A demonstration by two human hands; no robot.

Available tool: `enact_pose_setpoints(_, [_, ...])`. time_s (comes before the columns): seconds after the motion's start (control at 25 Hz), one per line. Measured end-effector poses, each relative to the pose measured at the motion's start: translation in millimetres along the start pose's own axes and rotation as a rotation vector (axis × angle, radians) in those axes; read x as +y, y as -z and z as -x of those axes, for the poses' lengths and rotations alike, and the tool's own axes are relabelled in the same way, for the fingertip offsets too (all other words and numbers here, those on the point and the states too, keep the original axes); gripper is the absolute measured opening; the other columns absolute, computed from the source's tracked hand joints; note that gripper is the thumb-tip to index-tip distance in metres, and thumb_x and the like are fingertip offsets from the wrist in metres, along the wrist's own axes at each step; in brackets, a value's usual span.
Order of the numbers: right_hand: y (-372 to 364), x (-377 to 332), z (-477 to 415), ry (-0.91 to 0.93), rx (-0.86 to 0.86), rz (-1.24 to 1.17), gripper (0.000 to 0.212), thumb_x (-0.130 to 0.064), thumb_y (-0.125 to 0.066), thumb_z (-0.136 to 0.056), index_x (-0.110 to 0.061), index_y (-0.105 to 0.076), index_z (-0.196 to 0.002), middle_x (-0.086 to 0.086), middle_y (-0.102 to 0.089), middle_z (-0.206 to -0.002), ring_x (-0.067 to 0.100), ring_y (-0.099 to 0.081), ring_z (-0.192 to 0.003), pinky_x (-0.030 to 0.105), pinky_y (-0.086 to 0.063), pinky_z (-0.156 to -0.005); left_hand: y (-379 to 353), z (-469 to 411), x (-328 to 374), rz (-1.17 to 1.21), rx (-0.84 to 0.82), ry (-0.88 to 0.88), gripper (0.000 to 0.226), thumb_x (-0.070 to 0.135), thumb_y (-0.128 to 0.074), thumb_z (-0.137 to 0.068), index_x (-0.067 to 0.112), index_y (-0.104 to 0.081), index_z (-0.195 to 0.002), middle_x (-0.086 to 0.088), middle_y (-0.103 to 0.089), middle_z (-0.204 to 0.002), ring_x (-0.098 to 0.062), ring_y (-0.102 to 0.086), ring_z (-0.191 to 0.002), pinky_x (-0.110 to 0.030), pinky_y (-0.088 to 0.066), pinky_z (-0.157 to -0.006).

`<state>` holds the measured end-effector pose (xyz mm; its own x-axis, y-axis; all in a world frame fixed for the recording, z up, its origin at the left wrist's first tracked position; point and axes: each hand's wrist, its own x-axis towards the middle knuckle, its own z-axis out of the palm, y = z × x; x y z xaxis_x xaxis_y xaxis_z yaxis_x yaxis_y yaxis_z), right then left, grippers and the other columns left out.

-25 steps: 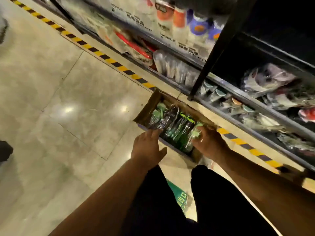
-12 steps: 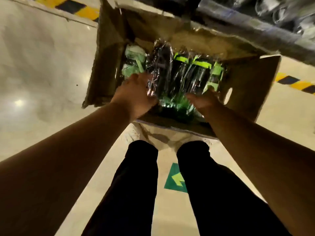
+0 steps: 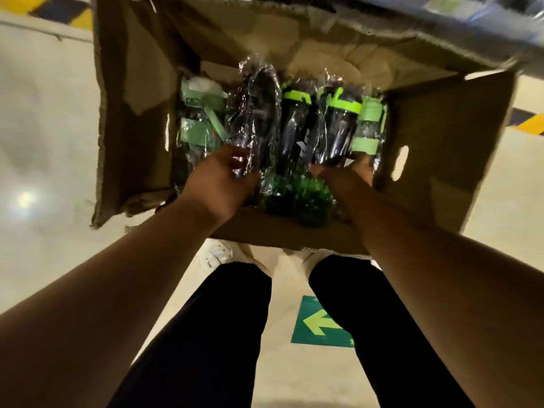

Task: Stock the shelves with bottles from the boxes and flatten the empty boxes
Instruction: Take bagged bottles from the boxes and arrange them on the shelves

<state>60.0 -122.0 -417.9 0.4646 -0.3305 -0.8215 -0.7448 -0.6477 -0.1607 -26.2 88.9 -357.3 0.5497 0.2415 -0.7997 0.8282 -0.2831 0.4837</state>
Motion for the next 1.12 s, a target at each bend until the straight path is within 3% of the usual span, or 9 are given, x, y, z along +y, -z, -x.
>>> enact_pose_setpoints(0.08, [7, -4, -2, -0.004, -0.064, -0.02, 0.103, -0.034, -0.089, -0.067, -0.018, -0.027, -0.148, 0.011, -0.051, -0.143, 0.028, -0.054, -0.122, 0.04, -0.047, -0.103, -6, -1, 4, -0.019, -0.009, 0.05, 0.041, 0.031, -0.069, -0.091, 0.019, -0.056, -0.129, 0.001, -0.062, -0.108, -0.021, -0.064, -0.096, -0.03, -0.053, -0.081])
enact_pose_setpoints(0.24, [-10, -20, -4, -0.038, -0.165, -0.102, 0.126, -0.029, -0.092, -0.066, -0.008, -0.003, -0.154, 0.018, -0.032, -0.156, 0.037, -0.034, -0.142, 0.046, -0.031, -0.117, -18, -3, 4, -0.091, -0.056, 0.076, 0.041, 0.028, -0.066, -0.093, 0.019, -0.055, -0.131, 0.0, -0.065, -0.11, -0.014, -0.063, -0.086, -0.022, -0.045, -0.066])
enact_pose_setpoints(0.48, [-15, -6, 11, 0.096, -0.238, -0.257, 0.103, -0.033, -0.092, -0.063, -0.014, -0.031, -0.143, 0.005, -0.057, -0.134, 0.026, -0.056, -0.12, 0.044, -0.046, -0.104, -18, 1, 1, -0.051, -0.031, 0.103, 0.033, 0.036, -0.06, -0.097, 0.022, -0.059, -0.127, -0.001, -0.067, -0.112, -0.016, -0.063, -0.088, -0.022, -0.044, -0.067])
enact_pose_setpoints(0.64, [-24, -19, 49, 0.18, -0.497, -0.386, 0.083, -0.062, -0.077, -0.07, -0.026, -0.046, -0.137, 0.001, -0.063, -0.132, 0.023, -0.062, -0.115, 0.055, -0.048, -0.1, -13, 12, 20, 0.212, -0.13, 0.172, 0.086, 0.072, -0.057, -0.078, 0.021, -0.042, -0.146, -0.009, -0.056, -0.14, -0.028, -0.053, -0.125, -0.033, -0.042, -0.099])
enact_pose_setpoints(0.72, [-24, -29, 57, 0.128, -0.616, -0.393, 0.082, -0.084, -0.049, -0.075, -0.036, -0.046, -0.142, 0.002, -0.049, -0.148, 0.024, -0.048, -0.13, 0.06, -0.035, -0.109, -10, 12, 25, 0.244, -0.181, 0.2, 0.112, 0.061, -0.077, -0.067, 0.022, -0.019, -0.154, -0.01, -0.041, -0.153, -0.03, -0.041, -0.138, -0.031, -0.033, -0.108])
enact_pose_setpoints(0.8, [-22, -31, 51, 0.031, -0.696, -0.466, 0.095, -0.093, -0.039, -0.066, -0.036, -0.049, -0.14, 0.002, -0.04, -0.155, 0.029, -0.033, -0.144, 0.066, -0.018, -0.114, -10, 10, 24, 0.158, -0.119, 0.186, 0.111, 0.038, -0.084, -0.074, 0.021, -0.01, -0.154, -0.007, -0.04, -0.152, -0.027, -0.039, -0.14, -0.024, -0.029, -0.101])
enact_pose_setpoints(0.88, [-17, -29, 44, 0.118, -0.562, -0.412, 0.079, -0.081, -0.033, -0.084, -0.026, -0.055, -0.137, 0.005, -0.046, -0.15, 0.031, -0.034, -0.142, 0.057, -0.022, -0.115, -12, 4, 20, 0.212, -0.059, 0.215, 0.108, 0.026, -0.084, -0.077, 0.022, -0.009, -0.154, -0.006, -0.042, -0.151, -0.026, -0.04, -0.139, -0.022, -0.03, -0.098])
enact_pose_setpoints(1.0, [0, -12, 16, 0.139, 0.071, -0.001, 0.072, -0.059, -0.057, -0.089, -0.019, -0.039, -0.146, 0.012, -0.037, -0.15, 0.034, -0.033, -0.137, 0.045, -0.032, -0.108, -22, -5, 9, 0.266, -0.03, 0.218, 0.115, 0.023, -0.086, -0.074, 0.027, -0.005, -0.156, -0.009, -0.03, -0.159, -0.032, -0.032, -0.144, -0.033, -0.033, -0.108])
enact_pose_setpoints(1.12, [9, 2, -9, -0.136, 0.124, 0.058, 0.1, -0.042, -0.073, -0.084, -0.016, -0.01, -0.157, 0.015, -0.021, -0.16, 0.036, -0.025, -0.144, 0.045, -0.029, -0.113, -27, -6, -1, 0.231, -0.024, 0.14, 0.115, 0.023, -0.087, -0.071, 0.023, -0.009, -0.155, -0.008, -0.035, -0.156, -0.026, -0.036, -0.14, -0.035, -0.035, -0.112])
